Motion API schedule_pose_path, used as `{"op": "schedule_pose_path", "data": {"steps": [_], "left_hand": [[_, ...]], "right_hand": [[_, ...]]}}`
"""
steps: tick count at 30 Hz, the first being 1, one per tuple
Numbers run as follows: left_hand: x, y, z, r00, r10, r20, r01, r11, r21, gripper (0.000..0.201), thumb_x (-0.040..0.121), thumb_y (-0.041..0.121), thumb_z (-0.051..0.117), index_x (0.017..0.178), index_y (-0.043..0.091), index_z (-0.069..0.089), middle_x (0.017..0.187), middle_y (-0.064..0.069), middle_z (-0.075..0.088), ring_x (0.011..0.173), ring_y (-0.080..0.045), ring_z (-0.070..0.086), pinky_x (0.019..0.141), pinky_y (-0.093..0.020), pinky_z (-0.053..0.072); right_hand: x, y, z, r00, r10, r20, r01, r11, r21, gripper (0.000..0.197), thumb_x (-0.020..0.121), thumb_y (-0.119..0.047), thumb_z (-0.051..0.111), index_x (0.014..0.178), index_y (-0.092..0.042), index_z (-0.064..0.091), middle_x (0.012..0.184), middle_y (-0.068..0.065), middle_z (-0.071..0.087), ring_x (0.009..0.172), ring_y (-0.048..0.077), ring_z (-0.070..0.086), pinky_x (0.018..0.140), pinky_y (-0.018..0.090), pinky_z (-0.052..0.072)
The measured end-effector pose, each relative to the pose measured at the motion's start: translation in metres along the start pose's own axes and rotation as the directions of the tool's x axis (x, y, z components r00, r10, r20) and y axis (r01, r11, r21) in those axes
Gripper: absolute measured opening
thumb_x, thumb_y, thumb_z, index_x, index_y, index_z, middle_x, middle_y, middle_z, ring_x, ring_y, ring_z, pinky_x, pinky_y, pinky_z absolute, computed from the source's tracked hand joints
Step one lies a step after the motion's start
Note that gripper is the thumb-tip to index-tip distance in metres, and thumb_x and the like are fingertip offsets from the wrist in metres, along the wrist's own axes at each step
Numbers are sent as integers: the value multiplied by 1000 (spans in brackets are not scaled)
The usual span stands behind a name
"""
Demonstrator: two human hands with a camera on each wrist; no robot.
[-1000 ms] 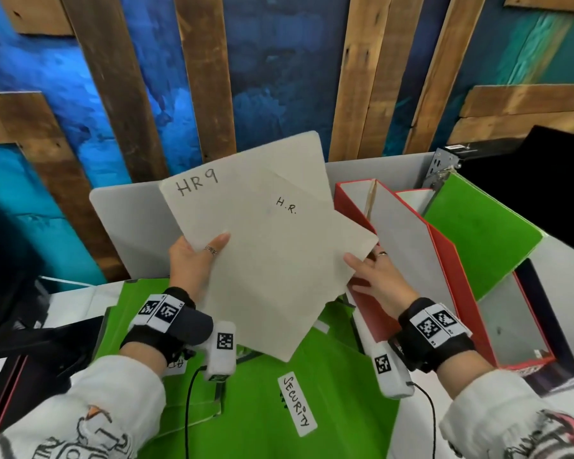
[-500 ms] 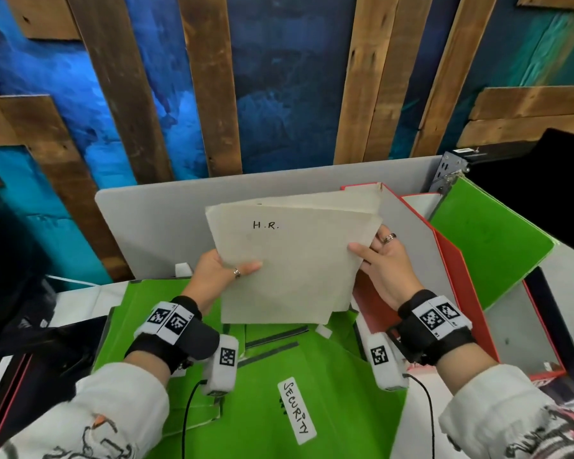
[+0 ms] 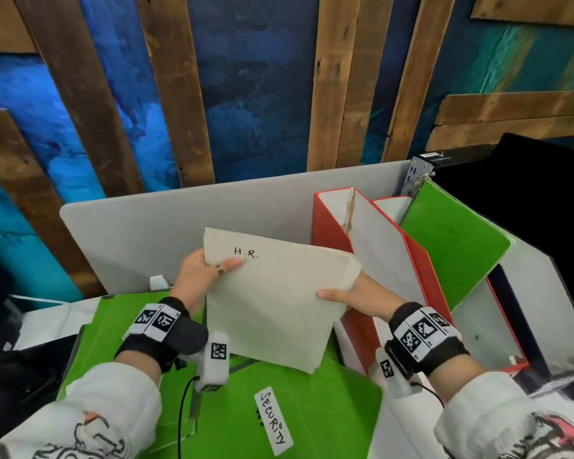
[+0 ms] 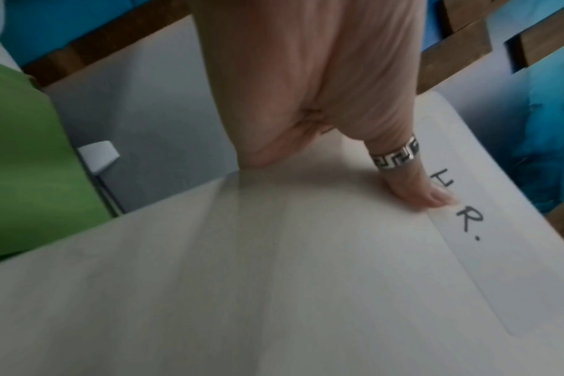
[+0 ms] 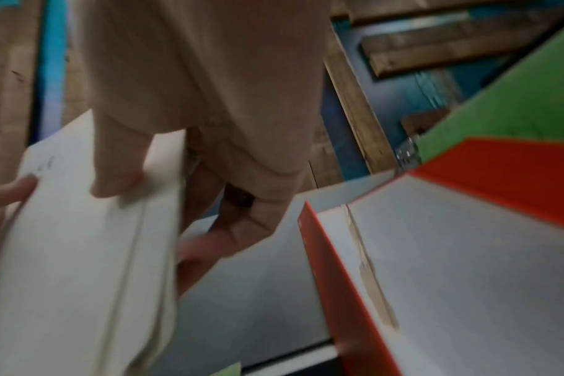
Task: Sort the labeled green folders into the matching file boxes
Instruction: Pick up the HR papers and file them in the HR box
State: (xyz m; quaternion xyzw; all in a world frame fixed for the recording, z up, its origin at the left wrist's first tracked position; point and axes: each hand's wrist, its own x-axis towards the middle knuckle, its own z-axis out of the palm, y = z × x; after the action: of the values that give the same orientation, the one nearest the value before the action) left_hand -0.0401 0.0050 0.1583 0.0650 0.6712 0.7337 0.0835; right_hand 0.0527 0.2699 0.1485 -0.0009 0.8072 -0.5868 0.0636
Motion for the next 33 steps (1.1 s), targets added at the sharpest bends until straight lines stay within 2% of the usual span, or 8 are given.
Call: {"op": "schedule_pose_path", "data": {"steps": [2, 6, 9, 16, 20, 26, 30, 33], "left_hand": [[4, 18, 12, 999, 39, 12, -39, 999, -2, 16, 79, 4, 67, 89, 16, 67, 76, 6, 75, 65, -6, 70, 59, -19, 56], [10, 56, 45, 990, 101, 95, -102, 995, 9, 13, 85, 9, 63, 92, 20, 63, 78, 9, 75, 66, -4, 70, 56, -18, 55], [13, 79, 74, 981, 139, 133, -145, 988, 43, 14, 87, 18, 62, 101, 22, 62, 96, 7, 72, 80, -7, 69, 63, -18, 55], [13, 95, 148, 960, 269, 83, -278, 951, 138, 37, 95, 21, 52, 131, 20, 44, 107, 12, 56, 91, 2, 53, 67, -11, 45], [16, 78, 183, 981, 165, 98, -185, 950, 252, 45, 94, 22, 54, 137, 18, 39, 120, -1, 51, 105, -10, 47, 69, -12, 37], [12, 38, 229, 986, -42, 163, -29, 911, 410, 52, 92, 7, 54, 140, 7, 33, 134, -12, 44, 115, -21, 46, 70, -11, 42], [16, 2, 250, 964, -173, 205, 36, 842, 538, 73, 90, 12, 59, 148, 23, 17, 151, -13, 26, 136, -31, 32, 103, -42, 35], [28, -20, 261, 951, -211, 227, 2, 736, 677, 85, 85, 14, 63, 148, 36, 10, 153, -19, 21, 139, -35, 27, 110, -45, 33]], "right_hand": [[-13, -18, -10, 999, -4, 33, 8, 994, -105, 45, 85, -21, 67, 122, -36, 46, 115, -17, 60, 96, -8, 60, 71, 10, 51], [-37, -45, -41, 1000, -7, 26, 12, 983, -181, 41, 88, -30, 61, 126, -33, 44, 110, -12, 63, 72, 2, 64, 41, 22, 49], [-55, -58, -63, 999, 30, -30, -34, 991, -128, 36, 91, -34, 56, 125, -27, 49, 110, -1, 69, 75, 26, 71, 46, 26, 55], [-105, -68, -123, 937, -70, -343, 54, 997, -56, 34, 96, -29, 47, 129, -22, 48, 118, -12, 62, 59, 7, 70, 54, 13, 53], [-127, -57, -157, 872, -135, -471, 139, 990, -26, 47, 94, -28, 49, 140, -26, 38, 130, -2, 57, 83, 17, 72, 59, 32, 60], [-145, -38, -190, 771, -163, -616, 232, 972, 33, 43, 96, -22, 47, 138, -27, 37, 116, -19, 57, 89, 16, 70, 52, 29, 59], [-151, -23, -203, 739, -136, -659, 258, 962, 91, 48, 96, -21, 46, 142, -24, 31, 129, 0, 54, 101, 21, 64, 56, 39, 60], [-153, -15, -210, 731, -133, -669, 256, 962, 89, 49, 97, -22, 45, 143, -24, 29, 134, 3, 52, 102, 22, 64, 58, 41, 60]]}}
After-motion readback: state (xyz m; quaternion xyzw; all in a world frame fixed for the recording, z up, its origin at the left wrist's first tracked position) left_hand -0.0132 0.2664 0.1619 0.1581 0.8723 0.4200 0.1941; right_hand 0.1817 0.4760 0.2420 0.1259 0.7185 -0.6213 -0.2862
